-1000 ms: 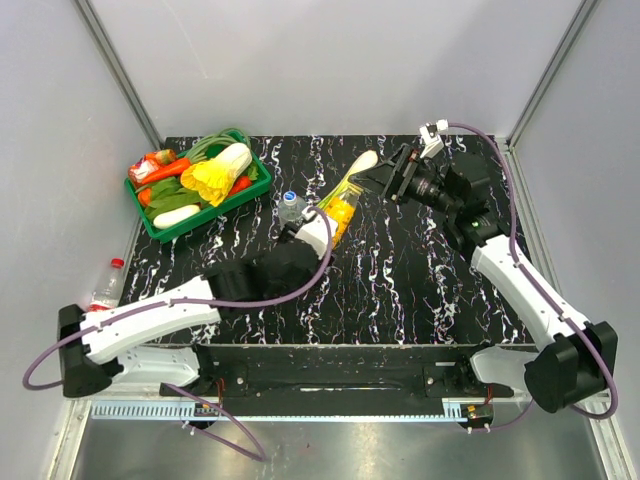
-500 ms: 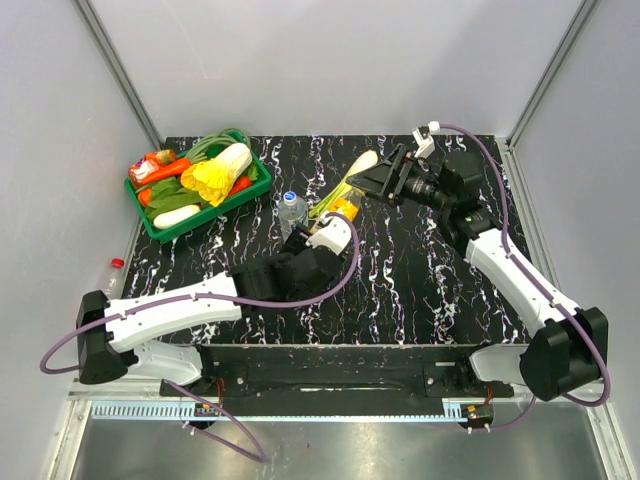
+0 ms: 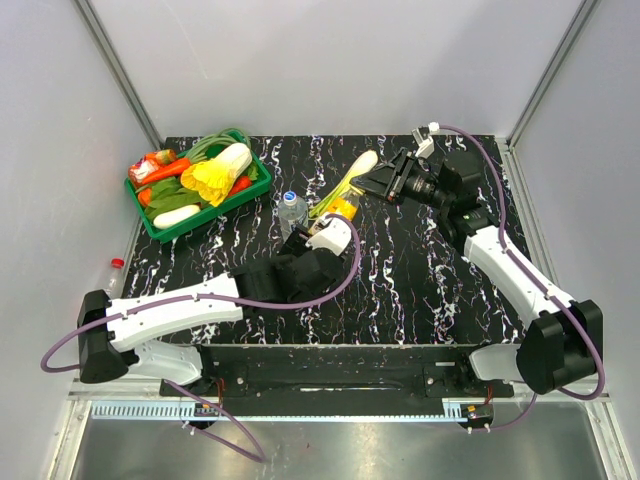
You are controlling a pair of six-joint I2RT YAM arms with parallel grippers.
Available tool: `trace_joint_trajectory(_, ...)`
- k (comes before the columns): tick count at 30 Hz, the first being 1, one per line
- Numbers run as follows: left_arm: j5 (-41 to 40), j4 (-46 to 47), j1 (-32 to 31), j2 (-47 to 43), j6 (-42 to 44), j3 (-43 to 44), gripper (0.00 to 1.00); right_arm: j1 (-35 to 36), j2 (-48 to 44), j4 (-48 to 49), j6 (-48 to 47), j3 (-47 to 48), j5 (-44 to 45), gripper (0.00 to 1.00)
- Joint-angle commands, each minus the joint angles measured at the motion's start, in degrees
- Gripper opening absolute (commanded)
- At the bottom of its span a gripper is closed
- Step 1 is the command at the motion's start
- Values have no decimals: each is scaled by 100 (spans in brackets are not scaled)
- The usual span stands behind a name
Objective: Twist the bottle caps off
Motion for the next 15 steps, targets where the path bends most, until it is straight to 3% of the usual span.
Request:
trace_joint_trajectory(1,-155,-44,-34,99,-76,196,8,-15,-53,382,20,16,-315,24)
trace_joint_trajectory(8,362,148,98,56,-260,47,7,-24,-124,416,-375,-89,-367,0)
trace_joint_trajectory(15,2188,1201,844,-646,-296,-655,6,-33,-106,996,-332,-19,-1158,0)
